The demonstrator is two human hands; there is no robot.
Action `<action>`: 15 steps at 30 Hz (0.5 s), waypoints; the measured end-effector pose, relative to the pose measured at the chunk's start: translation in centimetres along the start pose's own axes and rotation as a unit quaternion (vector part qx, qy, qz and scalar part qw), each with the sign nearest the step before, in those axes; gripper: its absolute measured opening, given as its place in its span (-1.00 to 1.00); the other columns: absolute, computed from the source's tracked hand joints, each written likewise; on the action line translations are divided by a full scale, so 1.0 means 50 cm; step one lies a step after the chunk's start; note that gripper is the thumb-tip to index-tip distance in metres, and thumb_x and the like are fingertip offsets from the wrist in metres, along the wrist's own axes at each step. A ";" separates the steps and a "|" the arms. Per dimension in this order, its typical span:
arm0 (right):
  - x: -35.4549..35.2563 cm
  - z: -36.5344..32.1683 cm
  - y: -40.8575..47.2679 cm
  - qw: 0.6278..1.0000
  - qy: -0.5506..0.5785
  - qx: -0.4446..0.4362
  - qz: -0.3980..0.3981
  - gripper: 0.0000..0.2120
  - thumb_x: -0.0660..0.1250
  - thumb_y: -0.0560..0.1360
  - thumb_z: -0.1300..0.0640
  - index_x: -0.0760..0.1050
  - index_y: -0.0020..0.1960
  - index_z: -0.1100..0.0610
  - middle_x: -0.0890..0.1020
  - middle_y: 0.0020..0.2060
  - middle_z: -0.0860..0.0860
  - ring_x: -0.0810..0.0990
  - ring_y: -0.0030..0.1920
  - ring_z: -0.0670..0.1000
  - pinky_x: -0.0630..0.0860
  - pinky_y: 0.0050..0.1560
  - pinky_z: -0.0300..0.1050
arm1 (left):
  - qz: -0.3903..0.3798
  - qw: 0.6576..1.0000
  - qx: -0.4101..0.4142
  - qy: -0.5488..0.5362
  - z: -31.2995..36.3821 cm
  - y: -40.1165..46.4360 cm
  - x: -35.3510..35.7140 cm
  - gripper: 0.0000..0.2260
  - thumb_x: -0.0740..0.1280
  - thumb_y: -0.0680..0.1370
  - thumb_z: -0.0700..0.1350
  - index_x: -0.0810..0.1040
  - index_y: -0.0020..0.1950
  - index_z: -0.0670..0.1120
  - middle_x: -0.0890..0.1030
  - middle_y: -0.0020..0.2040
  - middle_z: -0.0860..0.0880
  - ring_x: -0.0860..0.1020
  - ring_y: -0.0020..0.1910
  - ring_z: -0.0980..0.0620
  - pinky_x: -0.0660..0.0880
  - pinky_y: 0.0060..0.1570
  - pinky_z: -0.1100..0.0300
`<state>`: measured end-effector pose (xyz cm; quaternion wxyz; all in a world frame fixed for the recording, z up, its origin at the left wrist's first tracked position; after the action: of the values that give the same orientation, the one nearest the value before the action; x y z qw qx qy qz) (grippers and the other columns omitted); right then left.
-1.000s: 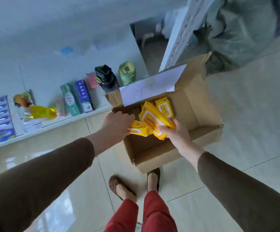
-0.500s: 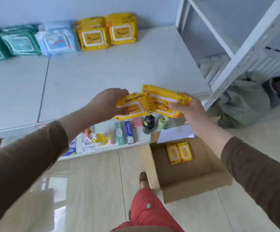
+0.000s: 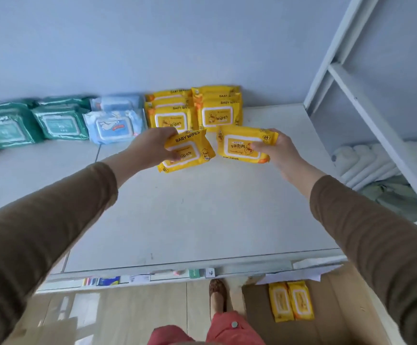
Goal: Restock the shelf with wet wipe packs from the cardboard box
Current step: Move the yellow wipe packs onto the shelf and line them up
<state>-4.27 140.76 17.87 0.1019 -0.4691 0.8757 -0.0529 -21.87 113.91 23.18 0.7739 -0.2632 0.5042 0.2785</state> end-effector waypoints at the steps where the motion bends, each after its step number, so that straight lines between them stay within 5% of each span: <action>1: 0.006 -0.006 0.036 1.000 -0.007 0.003 -0.008 -0.74 0.51 0.43 0.27 0.53 -0.03 -0.02 0.67 -0.08 -0.01 0.66 -0.03 0.05 0.61 -0.04 -0.01 | -0.003 1.000 -0.006 0.011 -0.012 0.031 0.001 -0.53 0.52 0.42 0.06 0.48 0.27 0.02 0.54 0.01 0.03 0.51 -0.02 -0.06 0.43 -0.10 0.08; 8: 0.065 -0.012 0.219 0.997 -0.026 0.009 -0.074 -0.68 0.48 0.47 0.27 0.51 0.15 0.05 0.68 0.03 0.00 0.68 -0.01 -0.04 0.60 -0.08 -0.17 | -0.010 0.998 -0.024 0.049 -0.071 0.190 0.010 -0.43 0.51 0.43 0.08 0.44 0.39 0.02 0.55 0.22 -0.08 0.48 0.23 -0.15 0.49 0.14 -0.08; 11: 0.080 0.005 0.254 0.996 -0.092 -0.006 -0.016 -0.57 0.49 0.48 0.17 0.43 0.29 0.10 0.63 0.07 -0.01 0.64 0.06 0.01 0.60 0.10 0.01 | 0.017 0.996 -0.020 0.085 -0.087 0.227 0.013 -0.49 0.49 0.43 0.12 0.45 0.32 0.03 0.51 0.15 -0.11 0.46 0.19 -0.15 0.51 0.04 -0.08; 15: 0.100 0.041 0.249 0.984 -0.163 -0.034 0.054 -0.42 0.58 0.37 -0.04 0.35 0.22 0.07 0.61 0.10 -0.01 0.62 0.07 0.02 0.58 0.03 -0.01 | 0.079 0.987 0.038 0.136 -0.097 0.231 0.019 -0.49 0.52 0.40 0.10 0.43 0.23 -0.04 0.40 0.19 -0.08 0.41 0.19 -0.12 0.50 -0.08 -0.04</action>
<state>-16.59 143.51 12.89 0.2305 -0.4263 0.8727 0.0595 -32.68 118.90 19.10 0.6828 -0.2285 0.6342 0.2816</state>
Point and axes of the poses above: each hand's wrist, its own y-axis towards the middle knuckle, its own x-axis out of the palm, z = x × y, the point moved 1 cm from there along y, towards the middle knuckle
